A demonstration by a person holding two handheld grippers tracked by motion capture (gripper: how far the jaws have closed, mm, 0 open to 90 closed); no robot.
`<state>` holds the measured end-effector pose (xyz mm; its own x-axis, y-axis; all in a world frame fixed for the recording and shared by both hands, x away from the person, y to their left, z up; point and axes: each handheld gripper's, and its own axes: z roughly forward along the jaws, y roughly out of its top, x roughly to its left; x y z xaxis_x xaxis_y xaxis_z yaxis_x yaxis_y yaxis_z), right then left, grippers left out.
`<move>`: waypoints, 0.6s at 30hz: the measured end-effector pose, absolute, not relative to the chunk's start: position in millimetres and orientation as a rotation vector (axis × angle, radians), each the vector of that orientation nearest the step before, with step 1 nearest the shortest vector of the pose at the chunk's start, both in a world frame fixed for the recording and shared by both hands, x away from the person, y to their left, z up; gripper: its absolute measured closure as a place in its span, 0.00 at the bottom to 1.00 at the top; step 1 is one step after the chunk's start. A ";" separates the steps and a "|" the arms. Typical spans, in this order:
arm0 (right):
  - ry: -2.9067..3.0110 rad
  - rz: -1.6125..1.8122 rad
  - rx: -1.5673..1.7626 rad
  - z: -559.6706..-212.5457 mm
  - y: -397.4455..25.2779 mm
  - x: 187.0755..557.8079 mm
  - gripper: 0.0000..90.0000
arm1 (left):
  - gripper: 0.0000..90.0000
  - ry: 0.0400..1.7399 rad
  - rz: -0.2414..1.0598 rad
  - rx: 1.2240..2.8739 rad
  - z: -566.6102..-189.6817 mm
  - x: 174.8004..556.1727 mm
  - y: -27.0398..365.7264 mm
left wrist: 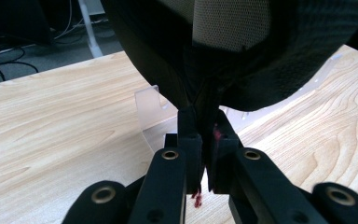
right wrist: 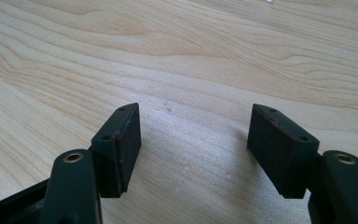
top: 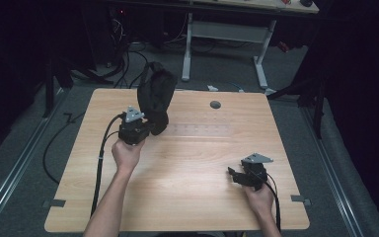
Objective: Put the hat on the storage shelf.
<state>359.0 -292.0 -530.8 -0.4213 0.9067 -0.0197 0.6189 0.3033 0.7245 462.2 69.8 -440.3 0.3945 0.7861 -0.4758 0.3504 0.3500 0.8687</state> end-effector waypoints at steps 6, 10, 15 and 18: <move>2.149 0.906 1.359 -530.8 -292.0 359.0 0.39 | 0.95 1.210 0.384 1.252 -447.7 464.1 68.6; 2.149 0.905 1.356 -530.9 -292.0 359.0 0.39 | 0.95 1.223 0.369 1.257 -453.7 464.7 68.1; 2.149 0.905 1.355 -530.9 -292.0 358.9 0.39 | 0.95 1.236 0.350 1.241 -455.7 464.3 71.8; 2.149 0.905 1.355 -531.0 -292.0 358.9 0.39 | 0.94 1.242 0.340 1.234 -455.6 464.2 71.9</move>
<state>358.9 -292.0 -531.0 -0.4223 0.9062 -0.0224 0.6173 0.3056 0.7249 464.2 71.9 -455.6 0.3684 0.7701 -0.5207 0.3975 0.3758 0.8371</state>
